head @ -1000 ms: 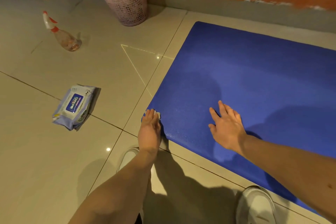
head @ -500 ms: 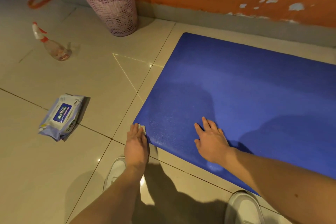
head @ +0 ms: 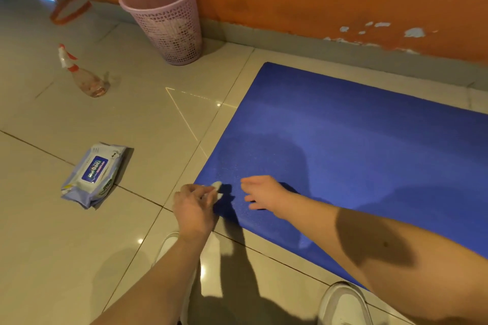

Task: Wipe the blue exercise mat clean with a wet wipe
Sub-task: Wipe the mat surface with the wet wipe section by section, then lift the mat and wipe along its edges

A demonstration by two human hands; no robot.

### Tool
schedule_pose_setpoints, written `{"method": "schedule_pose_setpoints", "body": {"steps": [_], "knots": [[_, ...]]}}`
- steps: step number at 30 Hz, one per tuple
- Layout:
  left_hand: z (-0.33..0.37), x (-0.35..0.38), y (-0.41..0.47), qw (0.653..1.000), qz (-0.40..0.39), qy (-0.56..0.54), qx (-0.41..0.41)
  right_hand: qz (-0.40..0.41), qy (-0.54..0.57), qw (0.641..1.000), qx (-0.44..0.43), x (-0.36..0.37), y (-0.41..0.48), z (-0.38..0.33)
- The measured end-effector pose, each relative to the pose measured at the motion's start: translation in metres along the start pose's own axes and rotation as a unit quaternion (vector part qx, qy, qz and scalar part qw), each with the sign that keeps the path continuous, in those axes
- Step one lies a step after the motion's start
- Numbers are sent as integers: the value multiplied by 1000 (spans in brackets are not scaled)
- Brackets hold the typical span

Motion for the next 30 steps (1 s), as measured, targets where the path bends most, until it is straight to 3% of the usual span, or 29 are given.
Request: {"method": "schedule_pose_setpoints", "body": {"steps": [3,6,10,12,15,18,22,26,30], "knots": [[17,0,2,994,-83,-71,-4,-74,169,982,38,19,4,-18],[12,-4,4,987,-123,-107,-10,-85,209,974,35,28,13,-21],[10,-11,9,976,-166,-139,-15,-29,131,991,24,33,31,-16],[5,-14,18,985,-100,-122,-76,31,72,997,14,29,37,-13],[-18,-17,37,978,-36,0,-206,67,23,997,0,17,40,-17],[-24,-14,49,951,-104,6,-291,54,11,998,-15,9,38,-25],[-21,-4,64,949,-135,-16,-283,37,-62,996,-52,2,23,-44],[-16,-9,74,922,-183,-55,-336,40,-147,983,-107,-7,9,-74],[-2,-37,89,912,-311,-32,-267,62,-243,952,-174,-9,4,-114]]}}
Point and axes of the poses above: each hand's wrist, its own y-axis towards the middle knuckle, its own x-axis out of the palm, z = x × y, the point moved 1 cm from there along y, towards the middle knuckle, and after that the axes turned 1 degree about -z, right-handed, at the moved point
